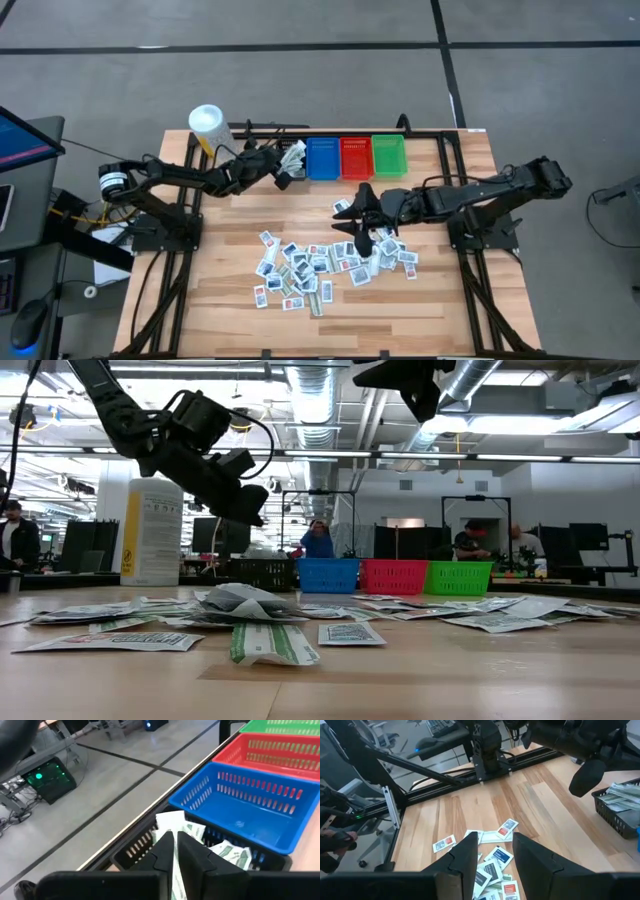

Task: Pick & Place First Aid Supplies
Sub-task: Put the green bandage pack in the black bin

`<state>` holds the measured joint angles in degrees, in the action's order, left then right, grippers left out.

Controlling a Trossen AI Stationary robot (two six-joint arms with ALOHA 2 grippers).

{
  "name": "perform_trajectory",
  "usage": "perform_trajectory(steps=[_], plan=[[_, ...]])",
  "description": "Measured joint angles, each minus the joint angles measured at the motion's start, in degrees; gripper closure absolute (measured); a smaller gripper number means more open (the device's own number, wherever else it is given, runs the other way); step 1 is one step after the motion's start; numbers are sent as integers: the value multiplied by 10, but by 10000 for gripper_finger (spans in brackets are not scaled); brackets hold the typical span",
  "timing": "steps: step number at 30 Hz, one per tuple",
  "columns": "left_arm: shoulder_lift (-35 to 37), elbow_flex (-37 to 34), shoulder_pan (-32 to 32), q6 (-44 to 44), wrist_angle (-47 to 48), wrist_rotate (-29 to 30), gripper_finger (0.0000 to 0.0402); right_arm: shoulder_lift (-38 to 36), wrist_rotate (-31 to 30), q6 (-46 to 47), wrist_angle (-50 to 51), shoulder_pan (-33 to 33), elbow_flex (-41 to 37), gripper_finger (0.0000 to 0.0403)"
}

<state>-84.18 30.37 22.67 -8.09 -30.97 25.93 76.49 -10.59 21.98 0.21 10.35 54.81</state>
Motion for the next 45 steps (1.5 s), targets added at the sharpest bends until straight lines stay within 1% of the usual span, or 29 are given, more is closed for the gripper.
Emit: perform_trajectory(steps=[7, 12, 14, 17, 19, 22, 25, 26, 28, 30, 33, 37, 41, 45], plan=[[0, 0, 2, 0, -1, -1, 338, 0, 0, 0, 0, 0, 0, 285], [6, 0, 1, 14, -4, -38, 315, 0, 0, 0, -1, 0, 0, 285], [21, 0, -3, 15, -4, -40, 311, 0, 0, 0, -1, 0, 0, 285], [61, 0, -10, 24, -8, -41, 309, 0, 0, 1, -1, 0, 0, 285], [91, 0, -10, 63, -7, -34, 310, 0, 0, 1, -1, 0, 0, 285], [128, 0, -1, 132, 2, 0, 315, 0, 0, 1, -1, 0, 0, 285], [145, 0, 11, 181, 9, 9, 325, 0, -1, 1, -3, 0, 0, 285], [145, 0, 14, 192, 9, 1, 328, 0, -4, 1, -3, 0, 0, 285], [145, 0, 22, 204, 11, -35, 335, 3, -14, 1, -5, 0, 0, 285], [142, 0, 25, 202, 12, -65, 341, 5, -18, 1, -5, 0, 0, 285], [140, 1, 25, 153, 18, -60, 352, 9, -19, 1, -9, -3, 0, 285], [140, 42, 25, 60, 75, -8, 368, 17, -19, 1, -4, -4, -1, 285], [124, 94, 25, -78, 105, 39, 381, 28, -19, 1, -3, -4, -1, 285], [80, 146, 25, -229, 102, 98, 386, 40, -19, 1, -9, -7, 2, 285]])
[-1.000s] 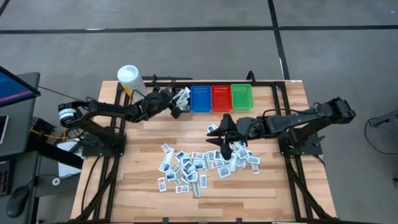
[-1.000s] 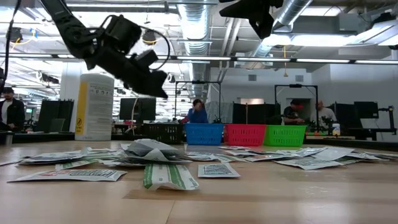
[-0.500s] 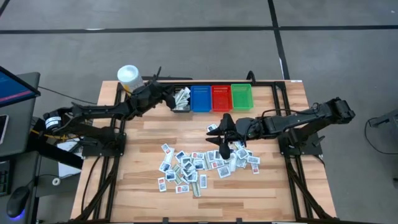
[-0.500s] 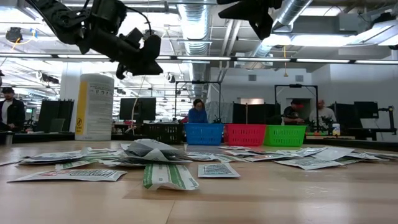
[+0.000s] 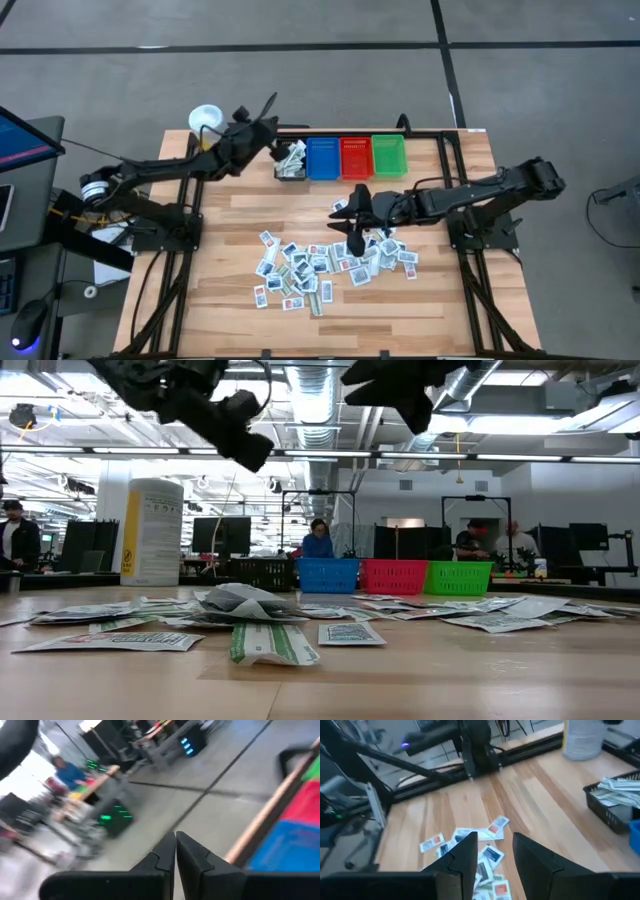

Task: Pick & Place First Aid Supplies
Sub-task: Put the green bandage pack in the black bin

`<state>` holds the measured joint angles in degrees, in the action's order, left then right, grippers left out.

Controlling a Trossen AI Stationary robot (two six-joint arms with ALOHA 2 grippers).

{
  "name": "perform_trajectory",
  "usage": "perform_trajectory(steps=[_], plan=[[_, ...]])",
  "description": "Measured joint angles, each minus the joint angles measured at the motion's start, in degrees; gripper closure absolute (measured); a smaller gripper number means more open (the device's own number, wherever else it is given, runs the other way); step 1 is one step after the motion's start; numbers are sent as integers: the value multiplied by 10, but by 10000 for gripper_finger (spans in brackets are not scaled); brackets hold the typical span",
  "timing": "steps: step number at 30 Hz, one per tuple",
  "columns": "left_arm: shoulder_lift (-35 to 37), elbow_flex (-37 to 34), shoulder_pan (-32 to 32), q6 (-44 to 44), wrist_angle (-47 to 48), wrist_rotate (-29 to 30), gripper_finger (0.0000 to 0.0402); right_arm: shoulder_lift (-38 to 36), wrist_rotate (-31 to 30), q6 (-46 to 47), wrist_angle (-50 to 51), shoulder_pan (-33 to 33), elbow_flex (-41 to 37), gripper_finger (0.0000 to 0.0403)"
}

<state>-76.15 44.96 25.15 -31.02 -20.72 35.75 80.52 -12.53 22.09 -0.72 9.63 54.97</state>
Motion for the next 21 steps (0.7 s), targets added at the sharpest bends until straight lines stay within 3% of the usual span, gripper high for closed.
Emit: perform_trajectory(steps=[6, 16, 21], plan=[[-95, 47, 10, -189, -3, 32, 386, 22, 0, 0, 4, -4, -2, 285], [-206, 59, 31, -299, -110, 32, 366, 32, 2, 0, 16, -6, -2, 285], [-235, 59, 29, -349, -128, -2, 350, 32, 2, 0, 18, -13, -2, 285]])
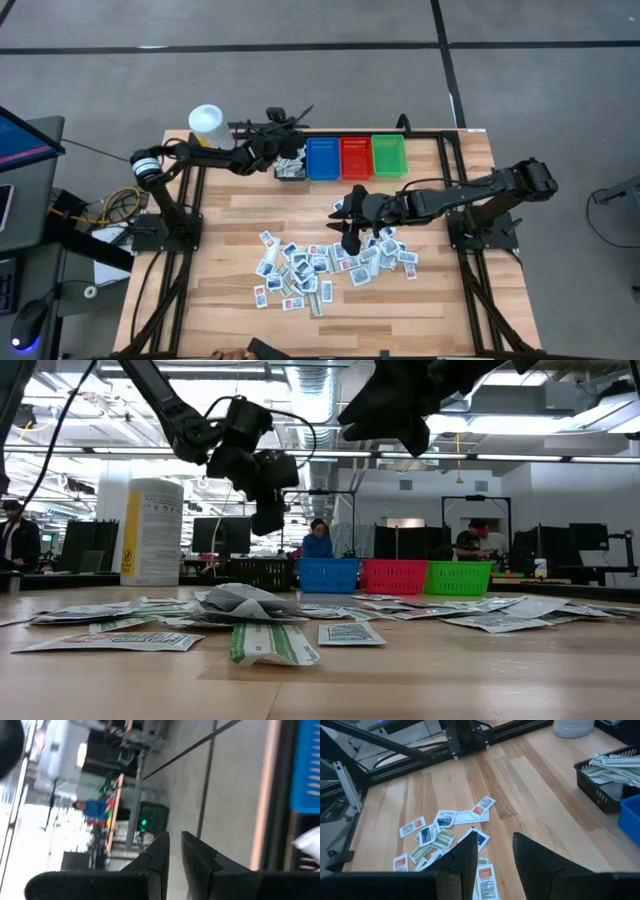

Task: Pick & Place First Aid Supplies
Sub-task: Put the green bandage pack in the black bin

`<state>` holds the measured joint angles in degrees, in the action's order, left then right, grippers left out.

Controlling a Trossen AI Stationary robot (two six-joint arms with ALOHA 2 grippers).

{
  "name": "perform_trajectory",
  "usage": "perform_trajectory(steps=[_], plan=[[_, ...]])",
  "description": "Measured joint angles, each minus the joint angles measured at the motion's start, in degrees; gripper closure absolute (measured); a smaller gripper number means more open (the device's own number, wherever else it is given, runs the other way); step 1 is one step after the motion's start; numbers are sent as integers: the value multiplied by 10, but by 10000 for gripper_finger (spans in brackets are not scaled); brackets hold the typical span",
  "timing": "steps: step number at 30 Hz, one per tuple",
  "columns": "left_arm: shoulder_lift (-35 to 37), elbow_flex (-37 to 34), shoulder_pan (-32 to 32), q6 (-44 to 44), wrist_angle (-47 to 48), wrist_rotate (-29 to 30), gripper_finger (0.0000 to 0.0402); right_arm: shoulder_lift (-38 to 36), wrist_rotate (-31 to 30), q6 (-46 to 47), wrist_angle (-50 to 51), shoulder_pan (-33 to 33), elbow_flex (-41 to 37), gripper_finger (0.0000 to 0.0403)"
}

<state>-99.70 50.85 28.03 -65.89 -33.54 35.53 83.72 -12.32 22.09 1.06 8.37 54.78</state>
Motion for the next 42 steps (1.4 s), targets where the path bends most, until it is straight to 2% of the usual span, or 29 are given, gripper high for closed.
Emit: perform_trajectory(steps=[6, 17, 29, 33, 42], plan=[[-14, 0, 6, -29, 1, -16, 337, 0, 0, 3, 4, -3, 0, 285], [-48, 0, 17, -32, -4, -89, 335, 0, 0, 5, 17, -3, 0, 285], [-100, 0, 19, -23, -6, -89, 335, 0, 2, 5, 21, -18, 0, 284], [-100, 0, 20, 6, -7, -88, 334, 0, 2, 5, 21, -18, 0, 284], [-55, 0, 8, -38, -21, -73, 335, 0, 2, 5, 19, -18, 0, 284]])
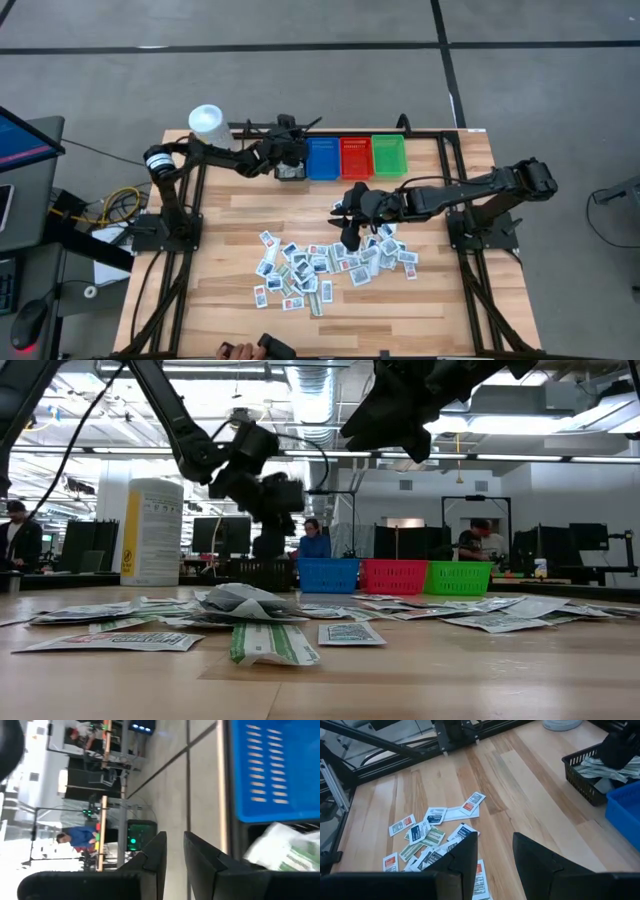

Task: Pick & Place First Aid Supplies
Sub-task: Put the green bandage pack in the black bin

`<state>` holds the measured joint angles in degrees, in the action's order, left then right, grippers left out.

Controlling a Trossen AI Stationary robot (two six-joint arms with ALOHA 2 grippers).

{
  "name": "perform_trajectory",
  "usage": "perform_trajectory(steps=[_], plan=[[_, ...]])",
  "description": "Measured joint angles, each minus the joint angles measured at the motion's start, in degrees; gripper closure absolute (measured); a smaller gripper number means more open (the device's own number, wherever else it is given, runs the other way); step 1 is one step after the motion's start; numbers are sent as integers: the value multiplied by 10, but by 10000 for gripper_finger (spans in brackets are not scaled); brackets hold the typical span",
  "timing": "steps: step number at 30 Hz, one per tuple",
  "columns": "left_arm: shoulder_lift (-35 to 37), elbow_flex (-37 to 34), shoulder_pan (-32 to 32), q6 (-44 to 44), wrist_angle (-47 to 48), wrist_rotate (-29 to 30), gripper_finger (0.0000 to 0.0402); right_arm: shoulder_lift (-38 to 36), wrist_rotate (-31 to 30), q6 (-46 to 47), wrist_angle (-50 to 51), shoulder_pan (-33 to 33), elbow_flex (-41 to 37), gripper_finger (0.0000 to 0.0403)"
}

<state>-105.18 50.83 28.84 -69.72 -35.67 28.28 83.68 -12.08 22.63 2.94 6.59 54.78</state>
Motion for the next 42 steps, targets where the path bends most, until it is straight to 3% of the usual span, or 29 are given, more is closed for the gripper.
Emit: perform_trajectory(steps=[11, 14, 18, 22, 25, 27, 33, 35, 42], plan=[[126, 0, -31, 22, 1, 63, 335, 0, 0, 4, -8, 2, 0, 284], [176, 0, -65, 95, 6, 89, 337, 0, 7, 12, -13, 3, 0, 285], [243, 0, -132, 225, 43, 166, 343, 0, 38, 6, -12, 12, 0, 285], [310, 0, -213, 378, 158, 191, 348, 0, 47, 1, 7, 39, 0, 285], [351, 0, -272, 519, 248, 150, 352, 0, 45, 14, 28, 63, 0, 285], [375, 0, -304, 604, 303, 90, 355, 0, 35, 44, 45, 81, 0, 285], [399, -2, -367, 758, 348, -191, 362, 0, -45, 125, 98, 155, 0, 285], [399, -7, -386, 782, 348, -248, 364, 0, -77, 162, 113, 180, 0, 285], [399, -34, -454, 877, 344, -272, 364, 0, -127, 279, 121, 246, 0, 285]])
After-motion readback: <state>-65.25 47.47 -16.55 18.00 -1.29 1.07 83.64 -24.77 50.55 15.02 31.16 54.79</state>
